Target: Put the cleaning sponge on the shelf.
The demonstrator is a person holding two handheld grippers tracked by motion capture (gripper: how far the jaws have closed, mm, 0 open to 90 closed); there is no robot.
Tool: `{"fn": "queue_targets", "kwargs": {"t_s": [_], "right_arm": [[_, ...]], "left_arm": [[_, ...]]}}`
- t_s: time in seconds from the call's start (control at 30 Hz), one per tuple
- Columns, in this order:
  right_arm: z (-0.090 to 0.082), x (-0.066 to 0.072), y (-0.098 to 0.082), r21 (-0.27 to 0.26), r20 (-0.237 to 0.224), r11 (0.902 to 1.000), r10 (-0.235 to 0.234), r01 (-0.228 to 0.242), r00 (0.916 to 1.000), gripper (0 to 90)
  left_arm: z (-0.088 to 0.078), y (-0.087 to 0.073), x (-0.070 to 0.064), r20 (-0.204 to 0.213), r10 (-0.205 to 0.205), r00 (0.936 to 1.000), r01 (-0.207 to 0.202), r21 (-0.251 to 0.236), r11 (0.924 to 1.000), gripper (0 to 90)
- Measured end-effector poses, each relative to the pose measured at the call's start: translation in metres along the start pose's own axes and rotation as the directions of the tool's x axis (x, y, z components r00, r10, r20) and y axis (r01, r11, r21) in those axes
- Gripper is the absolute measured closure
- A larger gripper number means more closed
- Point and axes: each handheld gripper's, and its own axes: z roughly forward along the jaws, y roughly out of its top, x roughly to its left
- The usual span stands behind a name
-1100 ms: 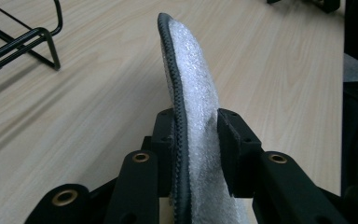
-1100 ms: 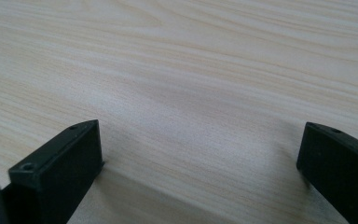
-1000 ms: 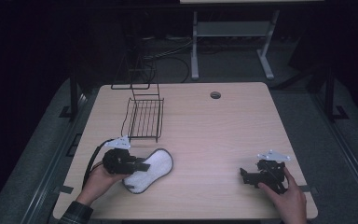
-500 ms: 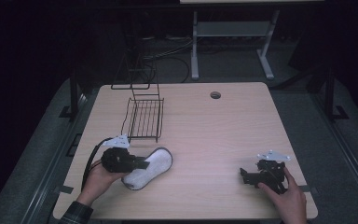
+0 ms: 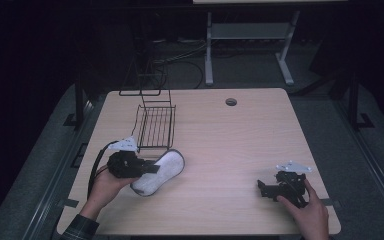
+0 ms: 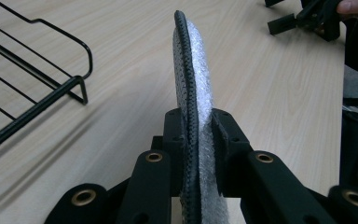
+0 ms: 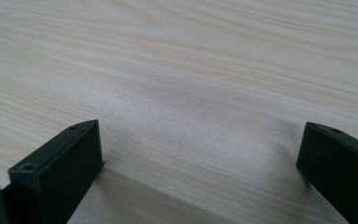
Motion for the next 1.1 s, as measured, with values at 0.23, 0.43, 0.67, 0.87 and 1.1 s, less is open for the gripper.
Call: {"fn": "queue_targets", "kwargs": {"t_s": [0.23,0.43,0.67,0.87,1.1], "right_arm": [[0.000,0.000,0.000,0.000,0.000,1.0000,0.000,0.000,1.0000,0.0],[0.000,0.000,0.000,0.000,0.000,1.0000,0.000,0.000,1.0000,0.0],[0.000,0.000,0.000,0.000,0.000,1.0000,0.000,0.000,1.0000,0.0],[0.000,0.000,0.000,0.000,0.000,1.0000,0.000,0.000,1.0000,0.0],[0.000,0.000,0.000,0.000,-0.001,1.0000,0.000,0.000,1.0000,0.0]], "left_arm": [[-0.004,0.006,0.005,-0.009,-0.009,0.9999,0.009,-0.006,0.9999,76.5],[-0.012,0.015,0.014,-0.038,-0.018,0.9991,0.017,-0.030,0.9994,76.5],[-0.019,0.022,0.026,-0.055,-0.034,0.9979,0.031,-0.053,0.9981,76.5],[-0.024,0.028,0.036,-0.064,-0.037,0.9973,0.033,-0.056,0.9979,76.5],[-0.026,0.034,0.048,-0.073,-0.044,0.9963,0.040,-0.065,0.9971,76.5]]}}
